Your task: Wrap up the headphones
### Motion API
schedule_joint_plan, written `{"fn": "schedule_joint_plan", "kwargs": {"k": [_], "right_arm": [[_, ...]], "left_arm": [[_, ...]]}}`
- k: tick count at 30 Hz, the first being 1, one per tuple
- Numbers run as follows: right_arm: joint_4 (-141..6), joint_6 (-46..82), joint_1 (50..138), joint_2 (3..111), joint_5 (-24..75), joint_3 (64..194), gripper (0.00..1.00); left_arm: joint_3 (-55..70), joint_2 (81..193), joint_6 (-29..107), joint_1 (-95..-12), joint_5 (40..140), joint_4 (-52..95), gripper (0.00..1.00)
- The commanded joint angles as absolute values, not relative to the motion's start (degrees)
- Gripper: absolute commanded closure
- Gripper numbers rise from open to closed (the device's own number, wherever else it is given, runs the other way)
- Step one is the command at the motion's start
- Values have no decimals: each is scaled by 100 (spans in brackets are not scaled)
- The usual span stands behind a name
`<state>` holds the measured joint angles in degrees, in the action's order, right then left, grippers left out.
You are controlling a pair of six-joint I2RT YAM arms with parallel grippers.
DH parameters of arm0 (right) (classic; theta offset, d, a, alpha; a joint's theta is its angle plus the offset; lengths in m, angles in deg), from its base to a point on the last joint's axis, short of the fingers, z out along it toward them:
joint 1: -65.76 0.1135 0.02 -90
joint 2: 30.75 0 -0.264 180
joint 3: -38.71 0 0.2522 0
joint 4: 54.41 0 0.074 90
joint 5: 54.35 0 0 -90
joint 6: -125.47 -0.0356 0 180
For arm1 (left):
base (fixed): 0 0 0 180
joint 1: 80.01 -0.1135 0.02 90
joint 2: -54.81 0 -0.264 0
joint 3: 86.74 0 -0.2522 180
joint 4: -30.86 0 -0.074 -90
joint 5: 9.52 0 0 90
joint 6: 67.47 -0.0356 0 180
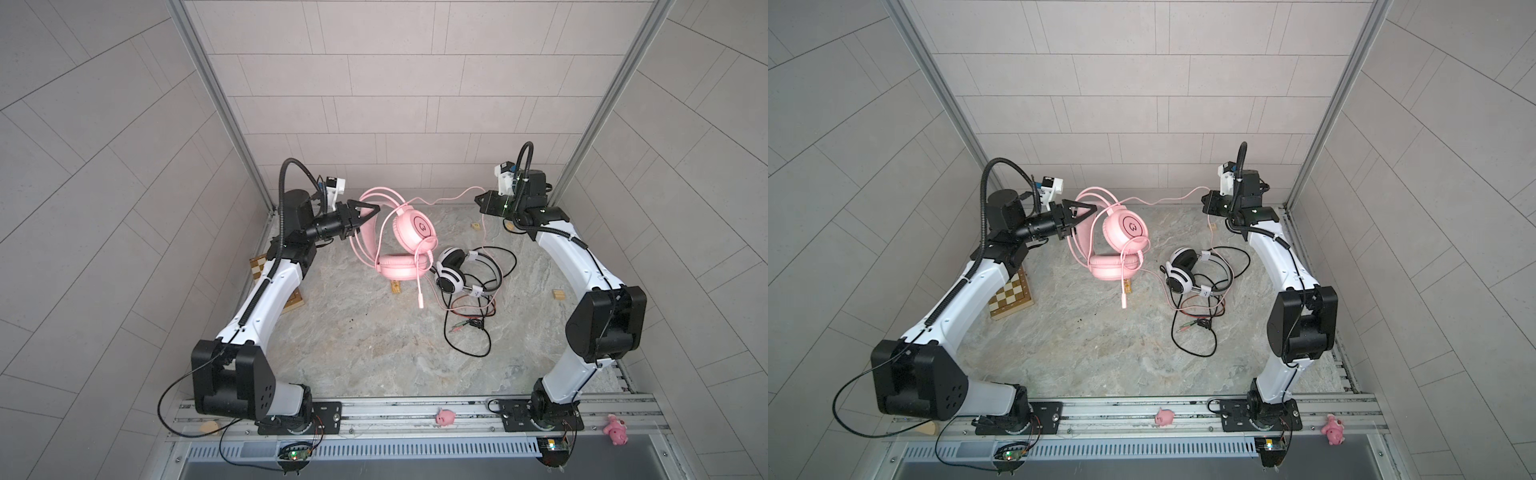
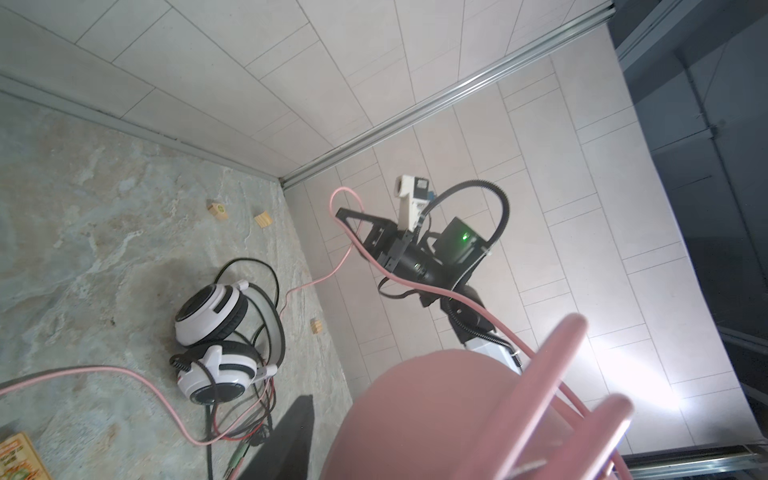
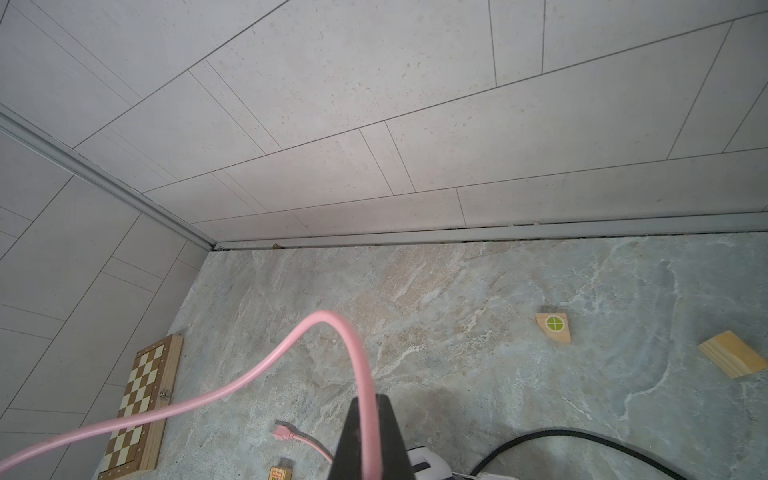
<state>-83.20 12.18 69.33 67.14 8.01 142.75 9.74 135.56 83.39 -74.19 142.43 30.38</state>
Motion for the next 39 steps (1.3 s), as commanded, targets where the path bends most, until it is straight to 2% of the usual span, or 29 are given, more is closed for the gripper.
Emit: {"fn": "schedule_joint_plan", "kwargs": {"k": [1,12,20,30,35,39], "right_arm": [[-7692,1054,7004,6367,805,13857,100],[-7087,891,7162,6132,781,12479,100],[-6870,716,8010,5884,1042,11894,100],[-6712,681,9526,6315,1496,12044,100],[-6698,634,10075,6376,1552,12154,100],[-6806,577,10458,6034,1680,12062,100]], "left_arm": [[791,13614,9323,-7478,14342,4289,100],[480,13725,9442,-7490,14150,4312,100],[413,13790,9533,-7524,13605,4398,100],[282,13927,9830,-7553,11540,4320,100],[277,13792,9433,-7543,10213,3807,100],[388,13627,8828,-7545,9035,3558,100]]}}
